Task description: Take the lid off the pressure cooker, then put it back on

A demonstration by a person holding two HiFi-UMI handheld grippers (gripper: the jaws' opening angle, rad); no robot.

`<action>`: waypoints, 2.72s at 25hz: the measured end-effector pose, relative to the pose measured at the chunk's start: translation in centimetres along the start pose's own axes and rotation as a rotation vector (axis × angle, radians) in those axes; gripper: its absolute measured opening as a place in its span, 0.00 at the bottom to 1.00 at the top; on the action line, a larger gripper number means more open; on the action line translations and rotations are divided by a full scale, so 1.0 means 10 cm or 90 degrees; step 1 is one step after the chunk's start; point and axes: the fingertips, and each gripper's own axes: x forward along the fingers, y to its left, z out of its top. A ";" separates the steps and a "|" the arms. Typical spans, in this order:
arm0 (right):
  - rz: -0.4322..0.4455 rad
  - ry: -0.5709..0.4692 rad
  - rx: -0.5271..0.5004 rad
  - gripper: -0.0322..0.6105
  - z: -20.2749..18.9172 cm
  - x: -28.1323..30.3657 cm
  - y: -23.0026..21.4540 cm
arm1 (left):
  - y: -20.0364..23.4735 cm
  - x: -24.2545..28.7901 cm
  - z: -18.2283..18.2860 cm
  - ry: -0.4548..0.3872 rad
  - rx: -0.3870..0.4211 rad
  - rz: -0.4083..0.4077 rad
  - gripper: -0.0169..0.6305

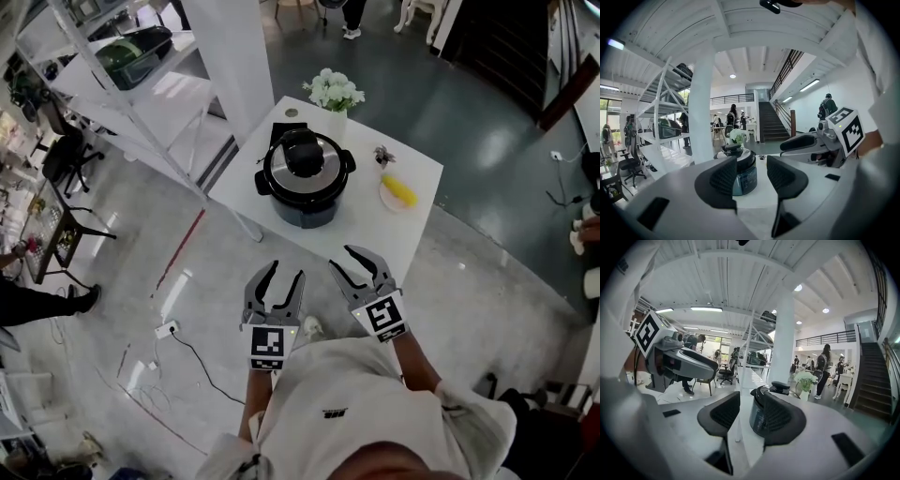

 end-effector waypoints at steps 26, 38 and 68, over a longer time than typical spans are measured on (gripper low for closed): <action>0.080 -0.004 -0.020 0.28 0.19 1.19 -1.14 | 0.59 1.52 0.25 0.039 -0.012 0.000 0.36; 0.121 -0.013 -0.086 0.28 0.26 1.68 -1.46 | 0.83 1.88 0.29 0.054 -0.022 0.004 0.36; 0.296 0.175 -0.231 0.49 0.06 2.77 -1.42 | 1.65 2.63 -0.06 0.087 -0.068 -0.150 0.36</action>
